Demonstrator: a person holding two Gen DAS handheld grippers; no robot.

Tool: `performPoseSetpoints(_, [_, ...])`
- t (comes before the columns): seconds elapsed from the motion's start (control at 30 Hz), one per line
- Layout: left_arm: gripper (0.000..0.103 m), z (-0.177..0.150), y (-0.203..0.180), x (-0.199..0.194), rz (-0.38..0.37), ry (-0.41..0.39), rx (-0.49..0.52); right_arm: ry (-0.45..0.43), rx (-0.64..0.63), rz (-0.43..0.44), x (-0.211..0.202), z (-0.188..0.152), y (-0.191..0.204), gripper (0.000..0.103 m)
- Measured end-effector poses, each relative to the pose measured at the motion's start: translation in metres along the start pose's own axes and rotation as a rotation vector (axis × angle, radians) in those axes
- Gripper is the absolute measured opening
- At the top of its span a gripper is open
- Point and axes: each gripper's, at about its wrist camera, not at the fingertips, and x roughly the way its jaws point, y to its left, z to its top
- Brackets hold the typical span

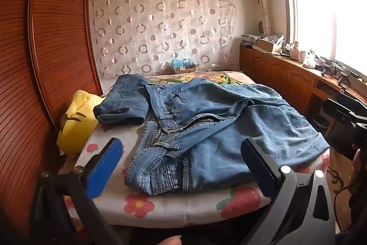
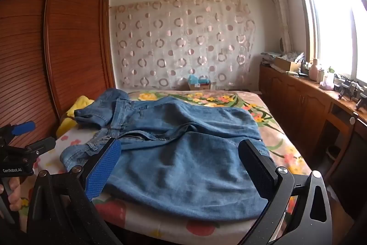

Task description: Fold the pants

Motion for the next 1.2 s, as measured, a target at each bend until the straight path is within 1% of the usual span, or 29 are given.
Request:
performPoseSetpoints(0.27, [0.103,0.001,-0.004,0.001,-0.003,0.008,-0.005,-0.008,0.006,0.004,-0.001,0.0,0.0,0.103])
performPoseSetpoints(0.37, [0.103,-0.001,0.004,-0.003,-0.004,0.006,-0.012,-0.007,0.004,0.004,-0.001,0.0,0.0,0.103])
performPoseSetpoints(0.6, [0.103,0.0,0.006,-0.005,-0.007,0.005,-0.017,-0.009,0.006,0.005,-0.002,0.0,-0.001,0.103])
performPoseSetpoints(0.83, [0.103,0.003,0.011,-0.008,0.001,-0.003,-0.023,-0.008,0.008,0.005,-0.002,0.0,-0.001,0.103])
performPoseSetpoints(0.93, [0.103,0.001,0.009,-0.007,0.015,-0.01,-0.039,-0.009,0.008,0.005,-0.002,0.0,-0.001,0.103])
performPoseSetpoints(1.2, [0.103,0.002,0.01,-0.007,0.015,-0.014,-0.046,-0.007,0.008,0.006,-0.002,-0.001,-0.001,0.103])
